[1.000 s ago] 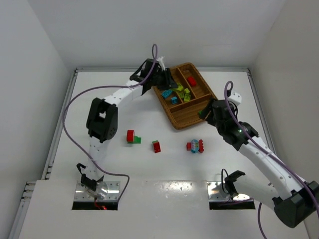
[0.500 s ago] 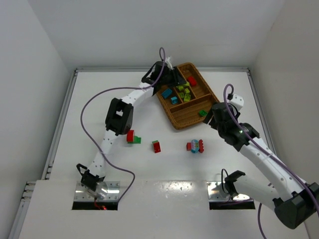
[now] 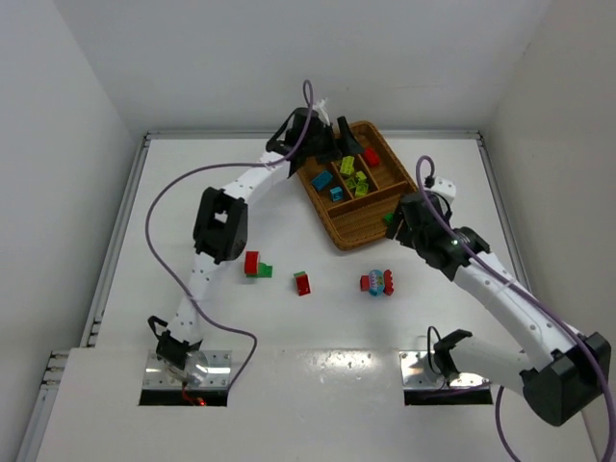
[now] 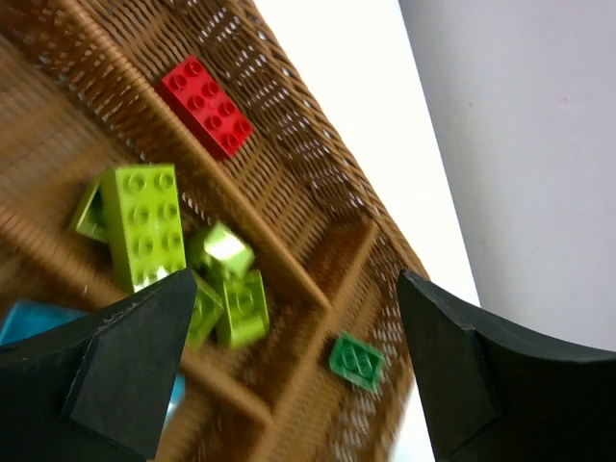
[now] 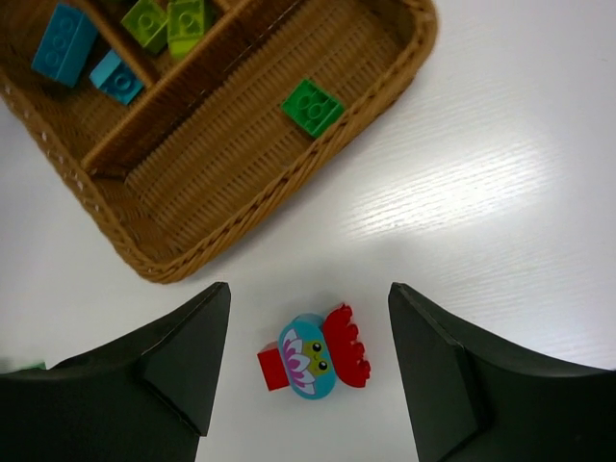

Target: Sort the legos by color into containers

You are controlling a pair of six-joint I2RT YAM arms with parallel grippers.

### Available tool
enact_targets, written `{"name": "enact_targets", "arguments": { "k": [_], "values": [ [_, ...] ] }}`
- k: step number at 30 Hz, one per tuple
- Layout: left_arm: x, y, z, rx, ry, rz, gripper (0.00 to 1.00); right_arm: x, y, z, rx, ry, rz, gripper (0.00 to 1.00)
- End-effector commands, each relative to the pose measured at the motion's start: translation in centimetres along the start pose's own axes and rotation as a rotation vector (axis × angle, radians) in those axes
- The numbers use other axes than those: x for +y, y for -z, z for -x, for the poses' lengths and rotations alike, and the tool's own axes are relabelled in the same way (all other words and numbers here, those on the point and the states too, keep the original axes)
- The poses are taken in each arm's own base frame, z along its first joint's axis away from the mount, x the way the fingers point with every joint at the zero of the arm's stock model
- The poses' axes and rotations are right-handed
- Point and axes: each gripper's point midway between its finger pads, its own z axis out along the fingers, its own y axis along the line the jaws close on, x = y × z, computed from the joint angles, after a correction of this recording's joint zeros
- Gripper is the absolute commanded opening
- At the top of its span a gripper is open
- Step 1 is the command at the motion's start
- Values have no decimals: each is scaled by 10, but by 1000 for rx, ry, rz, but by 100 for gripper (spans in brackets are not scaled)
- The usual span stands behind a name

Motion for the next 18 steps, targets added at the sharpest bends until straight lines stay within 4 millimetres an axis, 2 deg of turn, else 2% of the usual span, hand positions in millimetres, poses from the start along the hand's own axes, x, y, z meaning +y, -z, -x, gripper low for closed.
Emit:
{"name": "enact_targets", "arguments": {
  "k": [1, 2, 3, 4, 5, 6, 7, 8, 9, 11, 12, 14, 15, 16, 18],
  "values": [
    [-96, 98, 83, -140, -157, -63, 92, 42, 2, 0, 65, 93, 172, 68],
    [-81, 106, 71, -111, -153, 11, 92, 55, 5, -6, 91, 123, 212, 68],
    [-65, 120, 76, -151, -152, 127, 92, 73, 3, -25, 149, 190, 260, 68],
    [-76, 156, 92, -210, -164, 173, 92, 85, 4, -37, 163, 232, 287, 68],
    [-34, 166, 65, -168, -131, 323, 95, 102, 10, -43, 174, 272, 334, 69],
    [-21, 184, 63, -181, -130, 374, 96, 114, 12, -55, 191, 305, 359, 70],
    [-7, 204, 61, -189, -116, 434, 99, 134, 17, -81, 234, 379, 411, 72],
    [-14, 235, 64, -224, -116, 460, 99, 147, 22, -94, 263, 419, 465, 74],
    [18, 250, 42, -195, -107, 559, 99, 155, 24, -106, 283, 451, 493, 77],
    [37, 283, 35, -206, -86, 637, 99, 174, 31, -133, 309, 516, 565, 80],
    [44, 305, 24, -203, -75, 672, 99, 180, 33, -140, 316, 525, 587, 82],
    [55, 330, 24, -230, -54, 712, 99, 182, 33, -159, 338, 547, 615, 84],
    [64, 338, 12, -208, -41, 729, 99, 182, 31, -167, 346, 559, 617, 86],
    [57, 349, 14, -225, -49, 709, 99, 185, 32, -171, 346, 564, 625, 87],
    [62, 357, 12, -228, -35, 710, 99, 189, 33, -184, 350, 596, 645, 87]
  ]
}}
